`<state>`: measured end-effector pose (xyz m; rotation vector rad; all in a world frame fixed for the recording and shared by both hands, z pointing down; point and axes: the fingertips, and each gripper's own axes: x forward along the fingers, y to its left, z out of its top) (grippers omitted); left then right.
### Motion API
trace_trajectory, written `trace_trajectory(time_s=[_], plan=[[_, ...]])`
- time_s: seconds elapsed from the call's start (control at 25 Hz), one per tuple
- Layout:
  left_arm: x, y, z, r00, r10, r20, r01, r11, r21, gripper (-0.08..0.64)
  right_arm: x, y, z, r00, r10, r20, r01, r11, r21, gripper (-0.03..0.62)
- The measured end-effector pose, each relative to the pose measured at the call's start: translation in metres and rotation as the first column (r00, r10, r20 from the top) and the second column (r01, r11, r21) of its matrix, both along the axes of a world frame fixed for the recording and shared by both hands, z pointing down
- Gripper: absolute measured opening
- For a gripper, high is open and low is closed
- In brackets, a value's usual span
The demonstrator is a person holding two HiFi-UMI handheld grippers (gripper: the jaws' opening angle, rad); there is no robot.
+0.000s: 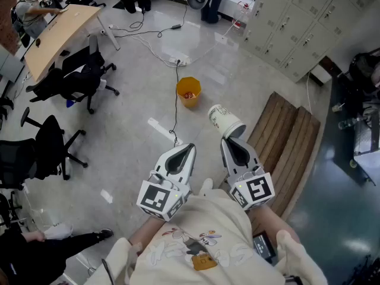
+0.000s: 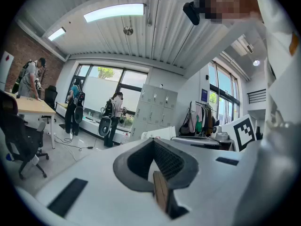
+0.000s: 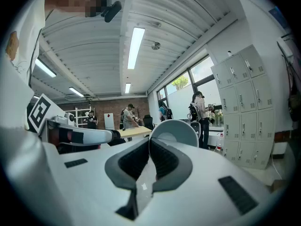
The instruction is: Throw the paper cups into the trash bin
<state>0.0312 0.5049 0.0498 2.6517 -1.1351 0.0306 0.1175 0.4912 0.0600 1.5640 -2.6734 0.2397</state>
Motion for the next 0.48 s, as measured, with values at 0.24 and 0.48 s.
trace_trajectory(time_s=[0.24, 0.48], plan=[[0.006, 0.006, -0.002, 1.000, -0.010, 0.008, 0.010, 1.000, -0.004, 0.005, 0.008, 0.002, -0.003, 1.000, -0.002, 0.018, 0.002, 1.000, -0.008, 0.021], [0.014, 0.007, 0.001, 1.000, -0.013, 0.012, 0.014, 1.000, -0.011, 0.005, 0.013, 0.003, -0.003, 0.999, -0.013, 0.040, 0.013, 1.000, -0.005, 0.021]])
